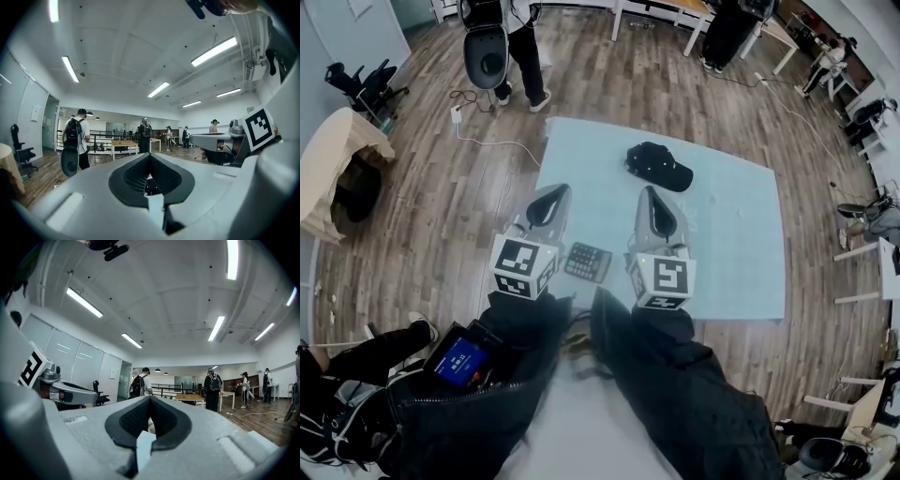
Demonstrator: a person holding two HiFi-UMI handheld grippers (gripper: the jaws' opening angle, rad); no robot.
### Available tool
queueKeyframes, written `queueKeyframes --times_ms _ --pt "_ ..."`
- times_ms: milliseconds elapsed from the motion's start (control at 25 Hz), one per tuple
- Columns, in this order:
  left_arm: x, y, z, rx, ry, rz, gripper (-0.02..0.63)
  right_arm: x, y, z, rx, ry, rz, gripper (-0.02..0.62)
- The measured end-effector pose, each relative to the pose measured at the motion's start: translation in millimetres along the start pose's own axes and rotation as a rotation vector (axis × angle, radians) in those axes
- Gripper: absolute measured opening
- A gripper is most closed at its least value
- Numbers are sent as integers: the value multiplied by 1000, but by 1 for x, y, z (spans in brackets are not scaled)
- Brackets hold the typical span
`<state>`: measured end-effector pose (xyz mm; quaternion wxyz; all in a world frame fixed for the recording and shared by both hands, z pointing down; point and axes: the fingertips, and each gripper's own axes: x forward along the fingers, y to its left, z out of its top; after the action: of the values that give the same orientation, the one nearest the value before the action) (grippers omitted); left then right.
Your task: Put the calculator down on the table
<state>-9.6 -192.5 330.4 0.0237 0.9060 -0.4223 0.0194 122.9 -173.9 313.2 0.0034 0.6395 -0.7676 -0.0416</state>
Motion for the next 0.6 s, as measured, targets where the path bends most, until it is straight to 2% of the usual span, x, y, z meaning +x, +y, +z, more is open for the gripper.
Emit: queueKeyframes --times_ms 600 --pt "-3 5 2 -7 9 -12 3 2 7 3 -1 8 -6 -2"
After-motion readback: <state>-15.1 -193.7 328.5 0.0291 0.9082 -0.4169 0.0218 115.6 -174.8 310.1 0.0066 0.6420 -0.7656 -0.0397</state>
